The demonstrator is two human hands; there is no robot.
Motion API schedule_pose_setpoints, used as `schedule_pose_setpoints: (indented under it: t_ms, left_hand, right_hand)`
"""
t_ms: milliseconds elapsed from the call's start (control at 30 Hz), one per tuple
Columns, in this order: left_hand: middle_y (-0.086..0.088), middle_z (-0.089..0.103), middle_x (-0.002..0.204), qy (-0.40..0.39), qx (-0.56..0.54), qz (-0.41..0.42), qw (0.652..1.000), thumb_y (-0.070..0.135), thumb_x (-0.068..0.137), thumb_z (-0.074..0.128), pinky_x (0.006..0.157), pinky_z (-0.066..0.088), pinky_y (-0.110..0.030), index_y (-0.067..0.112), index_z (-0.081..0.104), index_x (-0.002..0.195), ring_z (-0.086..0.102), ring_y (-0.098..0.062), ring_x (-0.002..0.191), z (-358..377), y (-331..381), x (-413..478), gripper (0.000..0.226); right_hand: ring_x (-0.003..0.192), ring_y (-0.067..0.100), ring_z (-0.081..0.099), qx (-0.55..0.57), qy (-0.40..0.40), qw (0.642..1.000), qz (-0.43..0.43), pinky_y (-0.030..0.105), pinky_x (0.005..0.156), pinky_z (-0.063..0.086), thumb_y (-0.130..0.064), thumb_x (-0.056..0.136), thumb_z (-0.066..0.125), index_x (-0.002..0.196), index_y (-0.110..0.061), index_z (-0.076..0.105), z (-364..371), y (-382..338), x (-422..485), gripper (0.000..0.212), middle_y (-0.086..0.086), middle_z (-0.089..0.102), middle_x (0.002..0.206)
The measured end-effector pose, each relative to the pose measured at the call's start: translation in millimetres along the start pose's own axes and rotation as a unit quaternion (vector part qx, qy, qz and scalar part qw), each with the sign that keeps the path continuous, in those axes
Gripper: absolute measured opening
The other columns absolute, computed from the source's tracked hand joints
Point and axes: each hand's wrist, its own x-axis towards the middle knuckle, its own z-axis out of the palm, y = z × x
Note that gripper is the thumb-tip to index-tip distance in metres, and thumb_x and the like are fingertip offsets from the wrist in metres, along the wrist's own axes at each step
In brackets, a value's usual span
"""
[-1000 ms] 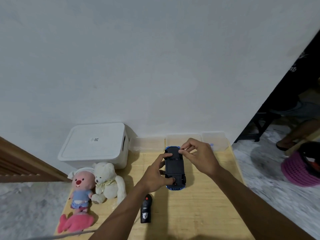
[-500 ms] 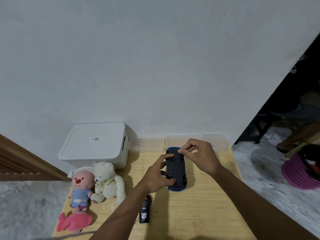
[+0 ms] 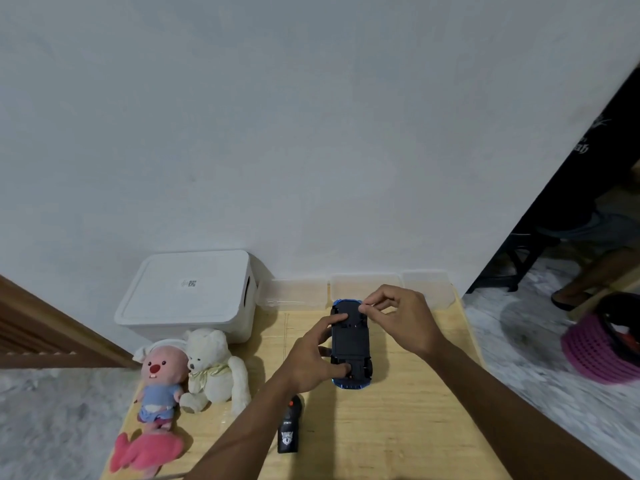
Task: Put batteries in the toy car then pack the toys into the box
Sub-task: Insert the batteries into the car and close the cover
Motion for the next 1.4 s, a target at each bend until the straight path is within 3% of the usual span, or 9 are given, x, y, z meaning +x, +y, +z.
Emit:
schedule_pose_setpoints:
  t_ms: [133, 200, 400, 533, 667, 933, 1100, 1200, 1400]
  left_hand:
    - [0.004, 0.061, 0.137, -0.001, -0.002, -0.001, 1.000, 0.003, 0.075, 0.083, 0.077, 0.058, -0.026, 0.049, 0.050, 0.139, 0.068, -0.012, 0.096, 1, 0, 1, 0.086]
    - [0.003, 0.061, 0.136, 0.001, -0.003, 0.000, 1.000, 0.003, 0.075, 0.083, 0.078, 0.057, -0.026, 0.049, 0.050, 0.139, 0.068, -0.013, 0.099, 1, 1, 1, 0.086]
    - [0.003, 0.060, 0.137, 0.001, 0.002, 0.005, 1.000, 0.002, 0.077, 0.083, 0.078, 0.057, -0.024, 0.046, 0.049, 0.140, 0.066, -0.012, 0.104, -1, 1, -1, 0.085]
    - [0.004, 0.059, 0.138, -0.004, 0.001, 0.007, 1.000, 0.002, 0.077, 0.083, 0.079, 0.056, -0.024, 0.044, 0.049, 0.141, 0.064, -0.011, 0.106, 1, 3, -1, 0.084]
    - [0.004, 0.059, 0.138, -0.003, 0.000, 0.012, 1.000, 0.003, 0.076, 0.083, 0.081, 0.057, -0.025, 0.048, 0.049, 0.139, 0.060, -0.014, 0.112, 4, 3, 0, 0.084]
    - [0.002, 0.060, 0.137, 0.000, 0.010, 0.012, 1.000, 0.004, 0.076, 0.083, 0.078, 0.057, -0.024, 0.048, 0.049, 0.139, 0.067, -0.005, 0.094, 3, 5, -1, 0.085]
    - [0.003, 0.060, 0.136, 0.001, 0.009, 0.019, 1.000, 0.002, 0.077, 0.083, 0.080, 0.058, -0.026, 0.045, 0.049, 0.140, 0.067, -0.005, 0.098, 3, 4, -4, 0.084]
    - [0.002, 0.060, 0.136, 0.001, 0.003, 0.016, 1.000, 0.003, 0.076, 0.084, 0.079, 0.059, -0.027, 0.046, 0.049, 0.140, 0.068, -0.009, 0.096, 3, 4, -5, 0.084]
    - [0.001, 0.061, 0.135, 0.006, -0.005, 0.015, 1.000, 0.004, 0.076, 0.084, 0.079, 0.060, -0.028, 0.047, 0.049, 0.139, 0.068, -0.011, 0.094, -1, 2, -4, 0.084]
  right_hand:
    - [0.078, 0.017, 0.072, 0.062, -0.009, 0.998, 0.002, 0.026, 0.065, 0.061, -0.012, 0.085, 0.079, 0.087, -0.019, 0.076, 4, -2, -1, 0.008, -0.003, 0.074, 0.085]
    - [0.077, 0.014, 0.074, 0.055, -0.018, 0.998, 0.001, 0.032, 0.071, 0.063, -0.014, 0.086, 0.078, 0.089, -0.023, 0.079, 5, 1, 0, 0.009, -0.008, 0.076, 0.088]
    - [0.088, 0.000, 0.070, -0.024, -0.030, 0.999, -0.015, 0.024, 0.074, 0.060, -0.017, 0.089, 0.074, 0.100, -0.030, 0.079, -1, -2, -2, 0.018, -0.019, 0.076, 0.094]
    - [0.079, 0.003, 0.071, -0.033, -0.028, 0.999, -0.015, 0.034, 0.072, 0.061, -0.024, 0.084, 0.080, 0.081, -0.027, 0.076, -3, -7, 1, 0.007, -0.016, 0.074, 0.081]
    - [0.067, 0.013, 0.072, 0.016, -0.028, 0.999, -0.005, 0.042, 0.065, 0.063, -0.014, 0.087, 0.077, 0.089, -0.022, 0.071, 0, -11, 1, 0.010, -0.002, 0.071, 0.085]
    - [0.089, 0.004, 0.072, -0.021, -0.050, 0.998, -0.026, 0.034, 0.075, 0.063, -0.007, 0.093, 0.064, 0.110, -0.028, 0.077, -2, -4, -6, 0.029, -0.015, 0.076, 0.095]
    - [0.082, 0.003, 0.070, -0.035, -0.038, 0.998, -0.026, 0.035, 0.074, 0.062, -0.021, 0.087, 0.077, 0.090, -0.025, 0.076, -4, -10, 0, 0.005, -0.014, 0.074, 0.086]
    - [0.073, 0.011, 0.071, 0.013, -0.031, 0.999, -0.008, 0.038, 0.071, 0.063, -0.018, 0.086, 0.079, 0.092, -0.030, 0.074, -1, -12, 1, 0.014, -0.008, 0.073, 0.082]
    - [0.087, 0.005, 0.073, -0.004, -0.033, 0.999, -0.018, 0.034, 0.079, 0.062, -0.012, 0.092, 0.068, 0.103, -0.028, 0.078, 2, -8, -4, 0.022, -0.018, 0.075, 0.096]
